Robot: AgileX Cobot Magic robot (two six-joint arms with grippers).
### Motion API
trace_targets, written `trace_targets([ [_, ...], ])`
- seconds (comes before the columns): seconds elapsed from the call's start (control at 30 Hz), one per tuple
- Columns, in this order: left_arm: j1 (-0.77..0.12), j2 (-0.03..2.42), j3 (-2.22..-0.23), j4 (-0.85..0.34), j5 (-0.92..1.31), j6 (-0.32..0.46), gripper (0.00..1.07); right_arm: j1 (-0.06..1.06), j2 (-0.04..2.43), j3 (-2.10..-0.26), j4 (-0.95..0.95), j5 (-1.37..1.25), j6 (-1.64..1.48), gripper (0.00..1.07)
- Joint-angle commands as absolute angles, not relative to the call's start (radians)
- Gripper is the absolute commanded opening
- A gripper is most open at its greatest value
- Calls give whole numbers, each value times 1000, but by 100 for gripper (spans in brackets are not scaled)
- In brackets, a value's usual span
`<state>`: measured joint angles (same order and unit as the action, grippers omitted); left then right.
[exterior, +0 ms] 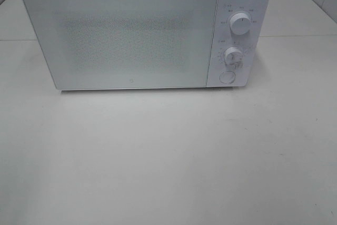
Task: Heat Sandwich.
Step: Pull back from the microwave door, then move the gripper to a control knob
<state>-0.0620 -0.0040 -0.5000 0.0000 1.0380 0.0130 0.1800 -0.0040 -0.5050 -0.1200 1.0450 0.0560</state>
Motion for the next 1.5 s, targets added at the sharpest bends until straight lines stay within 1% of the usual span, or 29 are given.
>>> trace_targets([
  [0.03, -59, -31, -496, -10, 1036, 17, 100, 173, -30, -505, -118, 1039, 55, 76],
  [0.93, -59, -31, -496, -10, 1036, 17, 100, 173, -30, -505, -118, 1036, 56, 76],
  [1.17, -59, -31, -496, -10, 1036, 17, 100, 173, -24, -535, -118, 997, 66, 76],
  [1.5, -59, -31, -496, -10, 1036, 17, 100, 173, 180, -556, -117, 845, 79, 76],
])
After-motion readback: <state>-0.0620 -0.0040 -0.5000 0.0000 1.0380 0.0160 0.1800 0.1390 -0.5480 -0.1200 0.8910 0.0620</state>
